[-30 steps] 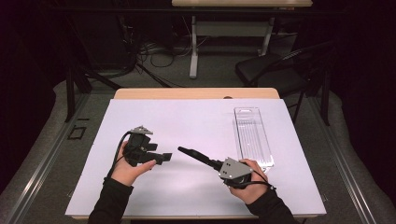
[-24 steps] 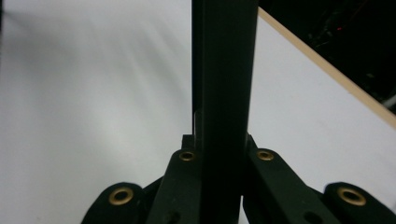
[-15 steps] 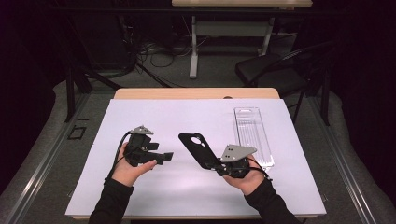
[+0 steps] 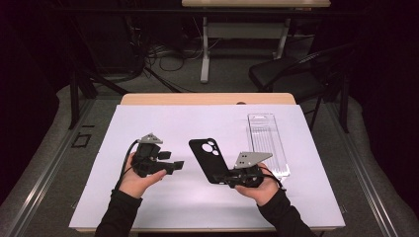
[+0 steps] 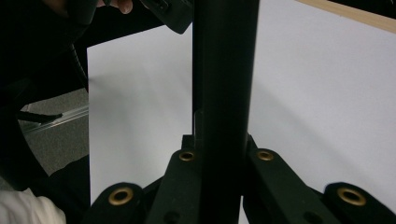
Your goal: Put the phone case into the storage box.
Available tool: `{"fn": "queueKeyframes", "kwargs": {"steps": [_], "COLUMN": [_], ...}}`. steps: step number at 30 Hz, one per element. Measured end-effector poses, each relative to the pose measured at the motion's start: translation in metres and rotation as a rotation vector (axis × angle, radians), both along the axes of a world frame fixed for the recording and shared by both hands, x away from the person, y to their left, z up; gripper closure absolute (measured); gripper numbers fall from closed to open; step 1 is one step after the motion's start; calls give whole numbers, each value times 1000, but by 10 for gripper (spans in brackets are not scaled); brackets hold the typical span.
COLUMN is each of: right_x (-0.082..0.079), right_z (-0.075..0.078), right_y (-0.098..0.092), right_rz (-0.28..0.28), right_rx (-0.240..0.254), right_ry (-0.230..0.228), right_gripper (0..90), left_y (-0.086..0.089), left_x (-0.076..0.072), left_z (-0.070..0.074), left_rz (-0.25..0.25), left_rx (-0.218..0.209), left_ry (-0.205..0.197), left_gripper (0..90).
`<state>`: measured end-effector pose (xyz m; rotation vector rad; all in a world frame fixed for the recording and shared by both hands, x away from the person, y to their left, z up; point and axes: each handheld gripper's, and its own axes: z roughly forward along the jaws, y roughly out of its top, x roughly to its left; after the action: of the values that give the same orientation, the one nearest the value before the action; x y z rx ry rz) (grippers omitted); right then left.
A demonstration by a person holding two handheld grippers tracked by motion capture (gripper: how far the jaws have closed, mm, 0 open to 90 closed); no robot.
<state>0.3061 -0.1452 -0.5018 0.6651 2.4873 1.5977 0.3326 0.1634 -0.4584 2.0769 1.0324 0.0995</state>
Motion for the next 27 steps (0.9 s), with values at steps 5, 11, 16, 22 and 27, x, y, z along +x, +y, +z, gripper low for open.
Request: {"fn": "queueKeyframes", "kwargs": {"steps": [5,11,16,22,27], "right_x": [-1,-1,1,1,1], "right_z": [-3,-6,-10,-12,-14], "right_y": [-3,-6,-9,-10,-9], "right_rz": [-2,11,9,20,25], "right_rx": [20,52,62,61,58], "right_ry": [22,31,49,59,53], "right_gripper": [877,876,875,875,875], "left_y": [0,0,1,2,2], "left_x": [-1,-3,-5,-7,-7], "left_z": [0,0,3,6,6], "left_rz": [-10,-22,-56,-95,-161], "left_rx": [-3,-18,-33,-49,-28], "left_ry": [8,9,4,-24,-93], "left_gripper": [391,416,444,459,481]}}
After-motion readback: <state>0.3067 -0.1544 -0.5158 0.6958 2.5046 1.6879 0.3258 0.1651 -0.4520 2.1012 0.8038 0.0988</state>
